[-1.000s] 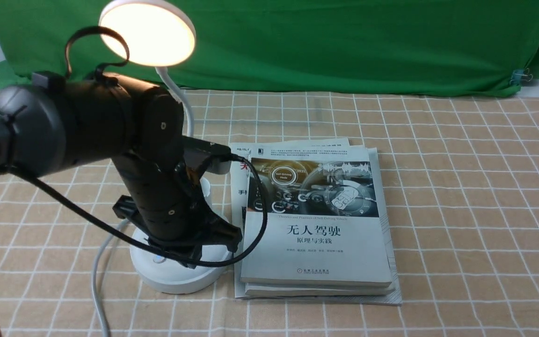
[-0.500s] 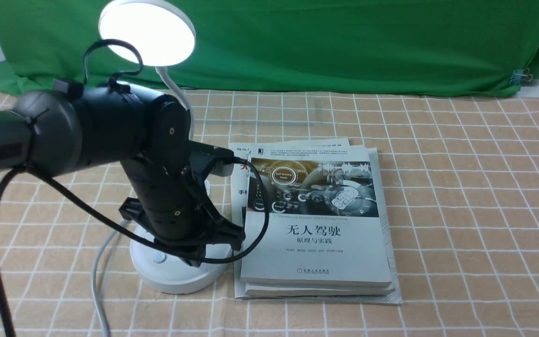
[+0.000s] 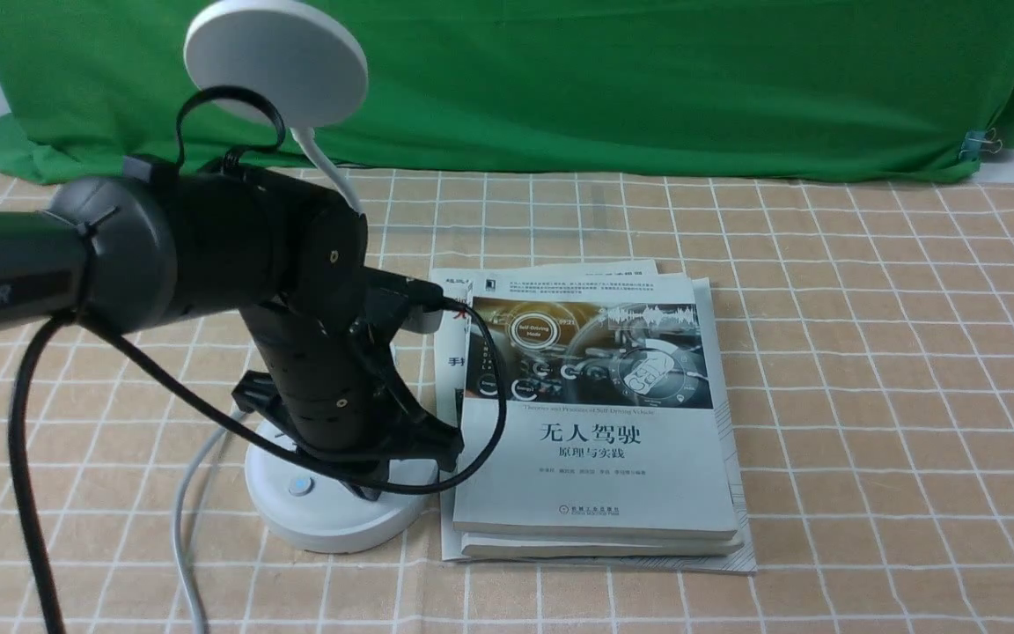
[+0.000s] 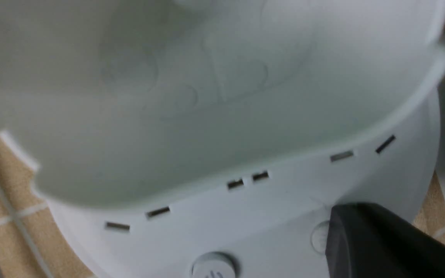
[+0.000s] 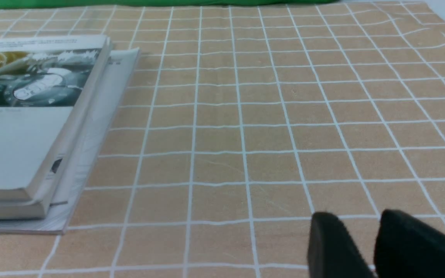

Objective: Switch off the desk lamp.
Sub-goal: Use the left arm to press the button switch on the lamp holder

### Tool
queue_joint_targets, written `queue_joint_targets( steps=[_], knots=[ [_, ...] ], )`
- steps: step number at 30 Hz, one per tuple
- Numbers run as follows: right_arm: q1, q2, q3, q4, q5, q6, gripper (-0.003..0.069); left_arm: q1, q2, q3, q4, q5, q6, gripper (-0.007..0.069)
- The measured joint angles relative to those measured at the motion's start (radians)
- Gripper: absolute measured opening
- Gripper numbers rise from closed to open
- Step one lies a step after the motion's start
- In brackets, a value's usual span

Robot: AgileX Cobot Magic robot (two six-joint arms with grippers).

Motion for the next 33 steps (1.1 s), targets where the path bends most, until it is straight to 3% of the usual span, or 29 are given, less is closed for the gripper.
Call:
queue_joint_targets(
  steps=[15, 33],
  knots=[
    [0.000, 0.000, 0.000, 0.000, 0.000, 0.000, 0.0243, 0.000, -0.112, 0.007, 0.001, -0.003, -0.013, -0.0003],
    [0.000, 0.000, 0.000, 0.000, 0.000, 0.000, 0.0243, 0.001, -0.020, 0.002, 0.012, 0.000, -0.014, -0.0003]
  ],
)
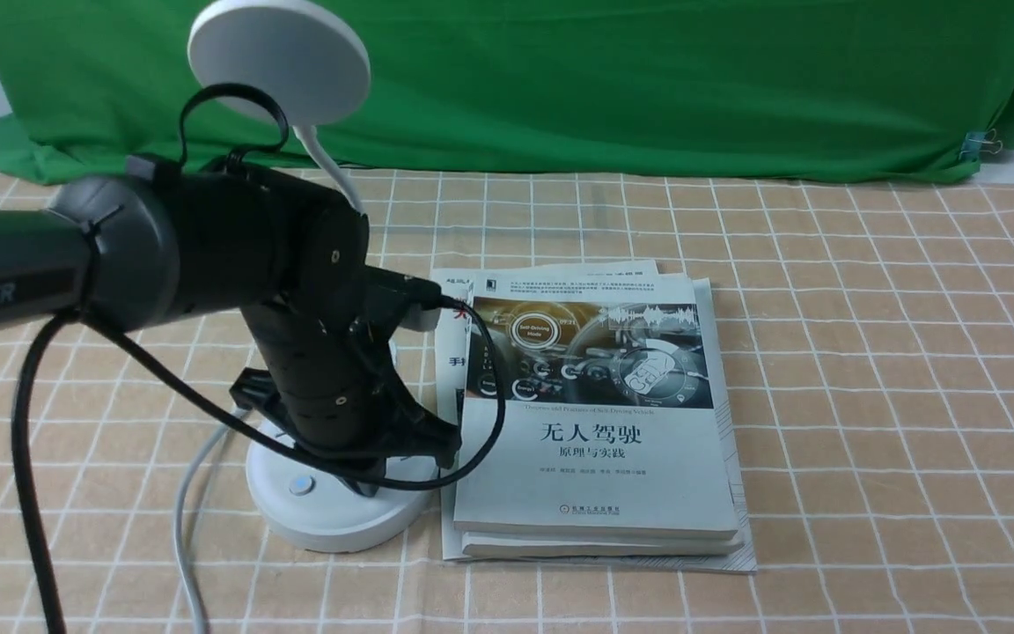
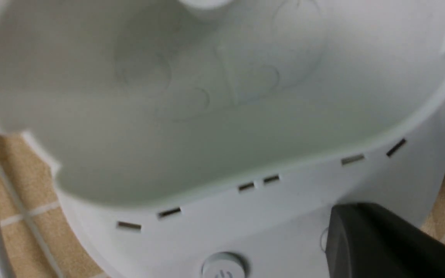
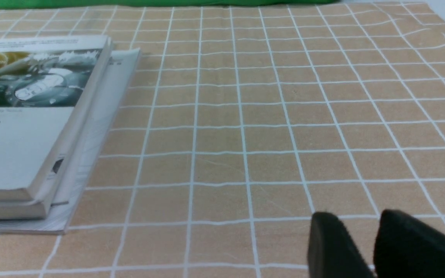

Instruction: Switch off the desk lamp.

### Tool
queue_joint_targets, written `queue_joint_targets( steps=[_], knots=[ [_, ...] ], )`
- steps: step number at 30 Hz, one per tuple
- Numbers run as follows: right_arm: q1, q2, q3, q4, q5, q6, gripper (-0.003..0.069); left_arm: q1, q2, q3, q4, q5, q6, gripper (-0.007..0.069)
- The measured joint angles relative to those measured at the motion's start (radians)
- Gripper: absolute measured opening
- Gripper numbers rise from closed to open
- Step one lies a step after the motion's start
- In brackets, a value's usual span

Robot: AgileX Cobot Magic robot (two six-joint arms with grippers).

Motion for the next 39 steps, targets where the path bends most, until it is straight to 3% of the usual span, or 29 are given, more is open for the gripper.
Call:
queue_joint_targets(
  steps=[9, 13, 15, 16, 17, 22, 30, 39],
  knots=[
    [0.000, 0.000, 0.000, 0.000, 0.000, 0.000, 0.0243, 0.000, -0.284, 0.153, -0.032, -0.066, 0.000, -0.0003],
    [0.000, 0.000, 0.000, 0.000, 0.000, 0.000, 0.0243, 0.000, -0.498, 0.332, -0.042, -0.214, 0.000, -0.0003],
    [0.000, 0.000, 0.000, 0.000, 0.000, 0.000, 0.0243, 0.000, -0.655, 0.471, -0.064, -0.386, 0.000, -0.0003],
    [0.000, 0.000, 0.000, 0.000, 0.000, 0.000, 0.0243, 0.000, -0.667, 0.482, -0.065, -0.386, 0.000, -0.0003],
    [0.000, 0.000, 0.000, 0.000, 0.000, 0.000, 0.0243, 0.000, -0.766, 0.580, -0.071, -0.502, 0.000, -0.0003],
    [0.000, 0.000, 0.000, 0.000, 0.000, 0.000, 0.0243, 0.000, -1.051, 0.816, -0.072, -0.756, 0.000, -0.0003],
    [0.000, 0.000, 0.000, 0.000, 0.000, 0.000, 0.0243, 0.000, -1.305, 1.019, -0.072, -0.847, 0.000, -0.0003],
    [0.000, 0.000, 0.000, 0.000, 0.000, 0.000, 0.0243, 0.000, -1.341, 1.124, -0.072, -0.897, 0.000, -0.0003]
  ],
)
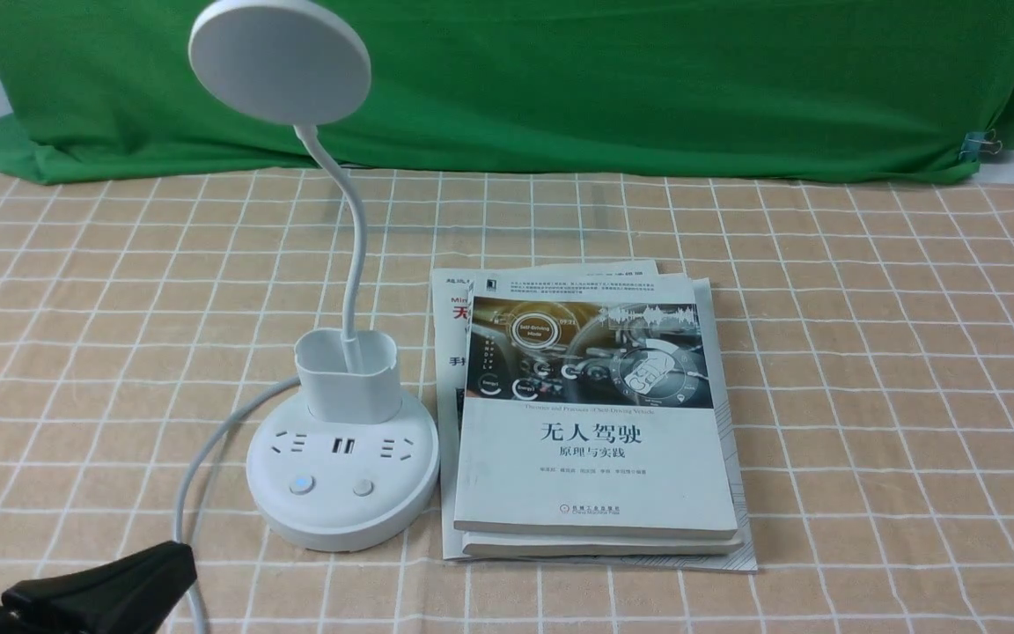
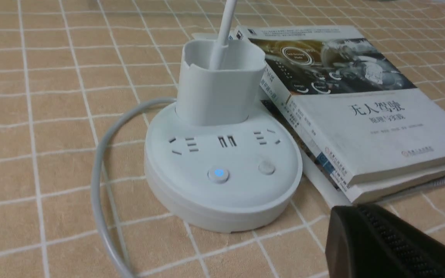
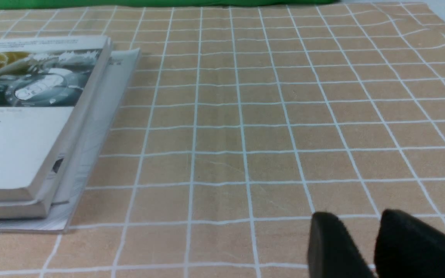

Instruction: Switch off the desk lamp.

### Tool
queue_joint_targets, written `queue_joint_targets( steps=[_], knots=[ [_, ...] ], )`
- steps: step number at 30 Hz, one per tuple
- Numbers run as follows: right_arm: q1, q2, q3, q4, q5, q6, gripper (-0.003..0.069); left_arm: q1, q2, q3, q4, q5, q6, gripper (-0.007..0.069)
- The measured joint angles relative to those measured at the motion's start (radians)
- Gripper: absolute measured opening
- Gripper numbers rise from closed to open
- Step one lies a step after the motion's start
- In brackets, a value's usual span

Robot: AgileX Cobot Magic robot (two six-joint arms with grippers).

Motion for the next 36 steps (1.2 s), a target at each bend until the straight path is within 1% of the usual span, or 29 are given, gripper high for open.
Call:
queue_joint_targets(
  steps=[5, 7, 9, 11, 13, 14, 17, 21, 25, 31, 36],
  knots=[
    [0.000, 0.000, 0.000, 0.000, 0.000, 0.000, 0.0243, 0.002, -0.001, 0.006, 0.006, -0.035, 0.029, -0.0003],
    [0.000, 0.000, 0.000, 0.000, 0.000, 0.000, 0.0243, 0.022, -0.004, 0.010, 0.007, -0.038, 0.050, -0.0003],
    [0.000, 0.000, 0.000, 0.000, 0.000, 0.000, 0.0243, 0.068, -0.017, 0.010, 0.007, -0.036, 0.057, -0.0003],
    [0.000, 0.000, 0.000, 0.000, 0.000, 0.000, 0.0243, 0.141, -0.051, 0.010, 0.007, -0.020, 0.071, -0.0003],
    [0.000, 0.000, 0.000, 0.000, 0.000, 0.000, 0.0243, 0.229, -0.116, 0.010, 0.010, 0.031, 0.076, -0.0003],
    [0.000, 0.000, 0.000, 0.000, 0.000, 0.000, 0.0243, 0.253, -0.137, 0.010, 0.009, 0.049, 0.076, -0.0003],
    [0.000, 0.000, 0.000, 0.000, 0.000, 0.000, 0.0243, 0.364, -0.252, 0.010, 0.010, 0.161, 0.076, -0.0003],
    [0.000, 0.000, 0.000, 0.000, 0.000, 0.000, 0.0243, 0.458, -0.373, 0.010, -0.005, 0.288, 0.076, -0.0003],
    [0.000, 0.000, 0.000, 0.000, 0.000, 0.000, 0.0243, 0.474, -0.431, 0.024, -0.013, 0.333, 0.076, -0.0003],
    [0.000, 0.000, 0.000, 0.000, 0.000, 0.000, 0.0243, 0.477, -0.449, 0.096, -0.039, 0.252, 0.074, -0.0003],
    [0.000, 0.000, 0.000, 0.000, 0.000, 0.000, 0.0243, 0.477, -0.462, 0.098, -0.046, 0.309, 0.049, -0.0003]
  ],
)
